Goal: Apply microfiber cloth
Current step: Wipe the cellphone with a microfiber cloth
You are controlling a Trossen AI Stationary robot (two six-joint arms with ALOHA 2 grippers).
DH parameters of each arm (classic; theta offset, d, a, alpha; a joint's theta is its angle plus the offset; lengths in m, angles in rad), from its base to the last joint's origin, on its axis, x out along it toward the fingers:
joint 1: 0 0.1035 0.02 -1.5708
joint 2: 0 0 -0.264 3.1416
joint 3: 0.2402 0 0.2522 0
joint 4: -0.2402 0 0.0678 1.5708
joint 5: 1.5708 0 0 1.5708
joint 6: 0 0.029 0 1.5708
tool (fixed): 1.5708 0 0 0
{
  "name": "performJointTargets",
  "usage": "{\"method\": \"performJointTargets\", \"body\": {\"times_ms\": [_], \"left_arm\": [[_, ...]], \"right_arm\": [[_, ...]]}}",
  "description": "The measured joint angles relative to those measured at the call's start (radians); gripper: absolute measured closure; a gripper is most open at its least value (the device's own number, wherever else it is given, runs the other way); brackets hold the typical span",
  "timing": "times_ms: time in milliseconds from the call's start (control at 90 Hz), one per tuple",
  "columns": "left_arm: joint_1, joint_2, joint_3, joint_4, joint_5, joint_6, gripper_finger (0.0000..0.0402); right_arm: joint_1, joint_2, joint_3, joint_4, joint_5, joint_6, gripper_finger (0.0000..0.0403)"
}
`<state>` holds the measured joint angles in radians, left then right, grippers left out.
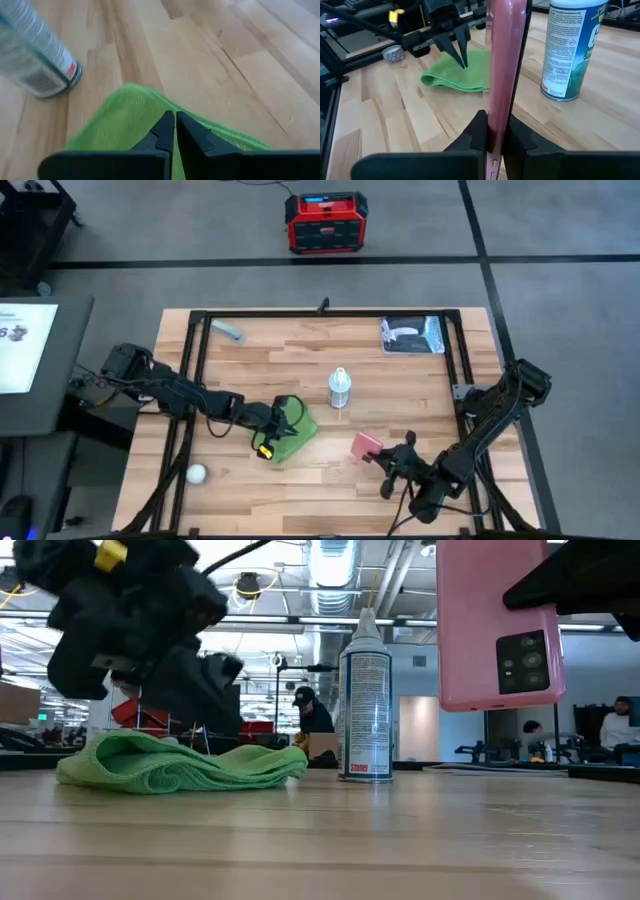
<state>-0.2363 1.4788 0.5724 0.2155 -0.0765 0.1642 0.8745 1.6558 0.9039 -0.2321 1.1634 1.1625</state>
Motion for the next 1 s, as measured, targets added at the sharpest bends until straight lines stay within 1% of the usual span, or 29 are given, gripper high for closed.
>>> {"method": "performJointTargets", "body": {"times_ms": [111,200,300,411,589,667,856,1000], "left_arm": [[0.000,-0.010,0.116,-0.238,-0.016,0.014,0.0384],[0.000,-0.009,0.196,-0.380,-0.023,0.005,0.0360],[0.000,-0.010,0.246,-0.466,-0.023,-0.006,0.0329],[0.000,-0.009,0.263,-0.552,-0.023,-0.011,0.0295],[0.000,-0.009,0.256,-0.649,-0.026,-0.089,0.0254],[0.000,-0.005,0.257,-0.643,-0.027,-0.108,0.0242],[0.010,0.017,0.213,-0.629,-0.028,-0.180,0.0226],[0.019,0.071,0.169,-0.602,-0.029,-0.226,0.0224]], "right_arm": [[0.000,0.000,0.000,-0.003,-0.016,0.005,0.0390],[0.000,0.000,0.000,-0.021,-0.017,0.017,0.0390],[0.000,0.000,0.000,-0.037,-0.017,0.032,0.0390],[0.001,0.001,0.000,-0.040,-0.018,0.034,0.0390],[0.010,0.001,0.000,-0.045,-0.018,0.035,0.0390],[0.013,0.001,0.000,-0.047,-0.019,0.035,0.0390],[0.016,0.001,0.000,-0.044,-0.019,0.035,0.0390],[0.017,0.001,-0.001,-0.046,-0.019,0.036,0.0390]]}}
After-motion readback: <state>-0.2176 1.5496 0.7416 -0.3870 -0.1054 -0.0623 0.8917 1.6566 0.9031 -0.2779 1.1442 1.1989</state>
